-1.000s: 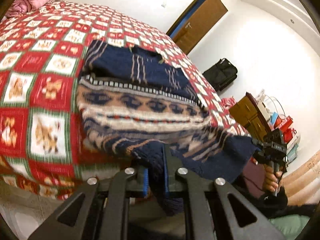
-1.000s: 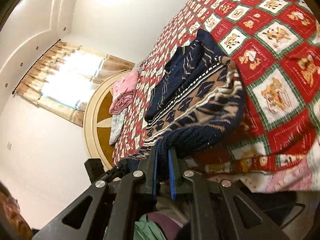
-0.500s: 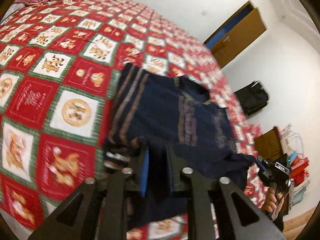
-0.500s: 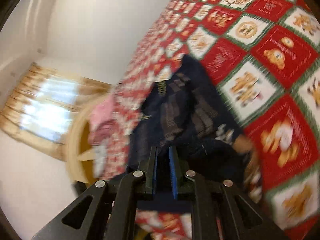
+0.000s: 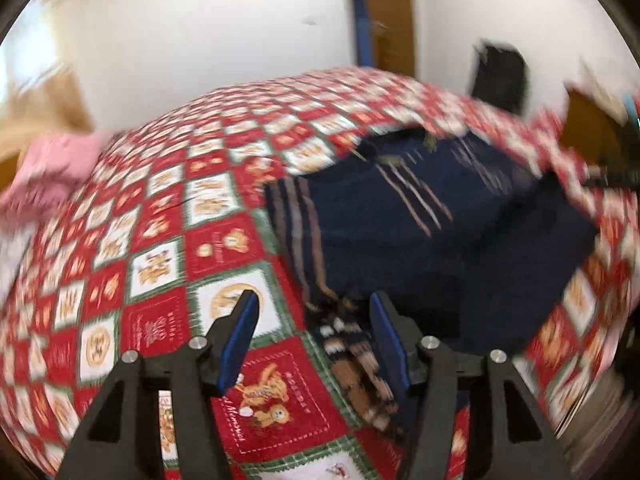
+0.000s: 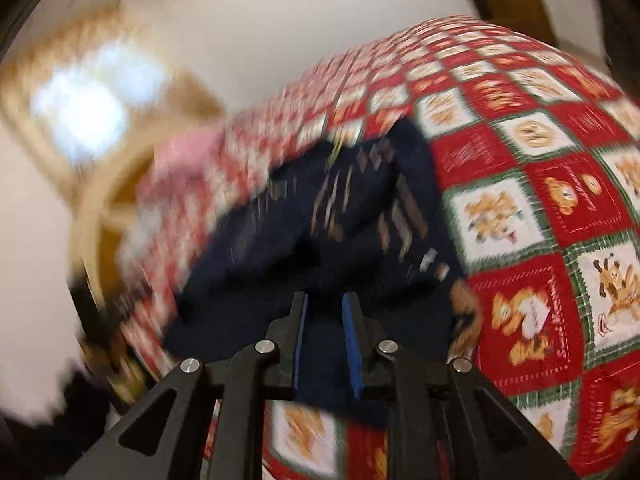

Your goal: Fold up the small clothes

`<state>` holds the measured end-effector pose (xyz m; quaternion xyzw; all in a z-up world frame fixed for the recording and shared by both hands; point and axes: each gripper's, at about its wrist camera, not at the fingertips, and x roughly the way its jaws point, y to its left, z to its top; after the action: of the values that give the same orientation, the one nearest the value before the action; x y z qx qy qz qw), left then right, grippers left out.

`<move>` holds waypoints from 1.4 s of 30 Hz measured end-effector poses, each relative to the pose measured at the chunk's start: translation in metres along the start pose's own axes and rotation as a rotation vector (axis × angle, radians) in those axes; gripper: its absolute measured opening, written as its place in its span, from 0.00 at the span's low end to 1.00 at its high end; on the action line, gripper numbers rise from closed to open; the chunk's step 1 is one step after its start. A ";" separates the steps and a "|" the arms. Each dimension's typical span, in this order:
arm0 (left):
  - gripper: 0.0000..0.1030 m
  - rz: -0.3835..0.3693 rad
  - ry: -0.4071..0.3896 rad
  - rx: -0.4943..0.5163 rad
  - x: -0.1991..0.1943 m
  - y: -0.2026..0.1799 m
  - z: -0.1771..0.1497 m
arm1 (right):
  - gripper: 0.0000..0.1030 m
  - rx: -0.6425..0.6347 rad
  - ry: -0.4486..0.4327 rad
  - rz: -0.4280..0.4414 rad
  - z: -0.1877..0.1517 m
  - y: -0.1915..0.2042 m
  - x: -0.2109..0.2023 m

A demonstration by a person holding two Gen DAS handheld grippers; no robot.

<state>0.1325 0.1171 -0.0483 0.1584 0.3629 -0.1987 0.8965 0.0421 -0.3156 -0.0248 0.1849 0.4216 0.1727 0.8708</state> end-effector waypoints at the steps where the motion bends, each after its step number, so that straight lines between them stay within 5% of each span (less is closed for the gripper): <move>1: 0.58 0.000 0.007 0.037 0.002 -0.004 0.000 | 0.18 -0.031 0.020 -0.017 -0.002 0.007 0.004; 5: 0.59 -0.030 0.003 0.220 0.003 -0.024 0.002 | 0.18 -0.123 0.073 -0.103 0.002 0.016 0.022; 9: 0.74 -0.061 -0.001 0.352 0.003 -0.039 0.002 | 0.18 -0.250 0.106 -0.236 0.004 0.017 0.032; 11: 0.74 -0.044 0.018 0.422 0.013 -0.043 0.003 | 0.18 -0.271 0.133 -0.257 0.002 0.016 0.038; 15: 0.74 -0.045 0.043 0.492 0.031 -0.050 0.014 | 0.18 -0.146 0.130 -0.222 0.009 -0.003 0.043; 19: 0.74 -0.148 0.024 0.593 0.036 -0.062 0.025 | 0.18 0.014 0.110 -0.157 0.013 -0.024 0.035; 22: 0.74 -0.182 0.046 0.758 0.040 -0.080 0.016 | 0.18 0.052 0.098 -0.142 0.014 -0.026 0.026; 25: 0.71 -0.226 0.043 0.788 0.042 -0.085 0.014 | 0.18 0.058 0.082 -0.132 0.013 -0.026 0.015; 29: 0.16 -0.337 0.078 0.641 0.046 -0.076 0.025 | 0.18 0.054 0.059 -0.145 0.015 -0.025 0.013; 33: 0.13 -0.379 0.038 0.356 0.044 -0.051 0.039 | 0.18 0.031 0.064 -0.151 0.016 -0.025 0.017; 38: 0.13 -0.398 -0.053 -0.214 0.036 0.019 0.063 | 0.18 -0.043 0.050 -0.165 0.019 -0.018 0.021; 42: 0.13 -0.281 0.013 -0.238 0.055 0.022 0.061 | 0.18 -0.111 0.085 -0.182 0.019 -0.010 0.031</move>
<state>0.2142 0.0967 -0.0426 0.0002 0.4084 -0.2765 0.8699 0.0768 -0.3141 -0.0391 0.0897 0.4630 0.1236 0.8731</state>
